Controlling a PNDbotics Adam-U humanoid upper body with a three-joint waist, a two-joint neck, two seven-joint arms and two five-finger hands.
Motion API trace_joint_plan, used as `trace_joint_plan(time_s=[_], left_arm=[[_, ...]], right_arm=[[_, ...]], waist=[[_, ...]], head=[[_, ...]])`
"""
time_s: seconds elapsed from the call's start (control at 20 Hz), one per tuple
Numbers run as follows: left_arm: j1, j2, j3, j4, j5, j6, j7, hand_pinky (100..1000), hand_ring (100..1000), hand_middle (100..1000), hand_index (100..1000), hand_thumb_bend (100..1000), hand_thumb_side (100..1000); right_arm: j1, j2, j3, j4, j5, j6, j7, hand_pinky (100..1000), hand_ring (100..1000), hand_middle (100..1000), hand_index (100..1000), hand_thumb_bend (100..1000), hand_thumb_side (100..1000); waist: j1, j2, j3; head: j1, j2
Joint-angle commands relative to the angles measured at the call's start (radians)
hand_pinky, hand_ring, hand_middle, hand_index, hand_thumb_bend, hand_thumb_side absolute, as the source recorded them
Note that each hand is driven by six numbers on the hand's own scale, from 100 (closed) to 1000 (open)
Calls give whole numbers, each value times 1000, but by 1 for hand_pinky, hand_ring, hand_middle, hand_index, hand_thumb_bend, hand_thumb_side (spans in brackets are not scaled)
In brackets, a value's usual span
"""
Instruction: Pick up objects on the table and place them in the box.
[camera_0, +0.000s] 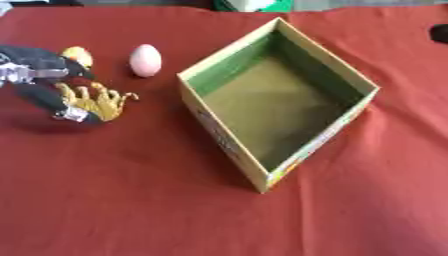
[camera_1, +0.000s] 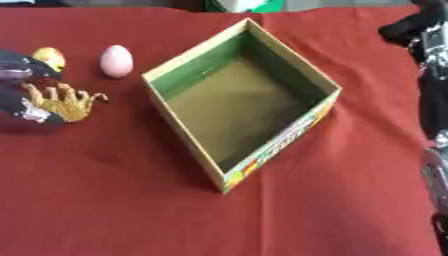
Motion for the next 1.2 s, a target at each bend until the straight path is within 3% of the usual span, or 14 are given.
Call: trace_joint_plan(time_s=[0.05,0.3,0.6,1.05,1.2], left_arm=[[-20,11,23,19,-17,6,20,818,913,938,1000,671,928],[-19,2,19,38,-16,-10,18,811,899,919,1000,680,887],[-17,-2,17,39,-24,-21,15,792,845,864,1000,510,668],[-16,6,12,17,-60,-45,30,778,837,872,1000,457,555],[-13,7,7,10,-68,-52,34,753,802,812,1000,440,545]], right_arm=[[-10,-10,-3,-20,4,2,4,739,650,517,797,100,657],[-9,-10,-3,-20,8,5,6,740,651,516,797,100,652],[-9,-9,-2,-20,7,8,10,741,651,515,795,100,655],[-7,-6,-2,-20,6,13,13,742,651,514,791,100,657],[-7,-6,-2,-20,6,15,14,742,651,513,790,100,658]], waist=[[1,-14,-3],[3,-2,-5],[2,7,-5],[1,9,-3],[0,9,-3]], head=[[7,-17],[8,-21],[9,-22],[10,-21],[10,-19]])
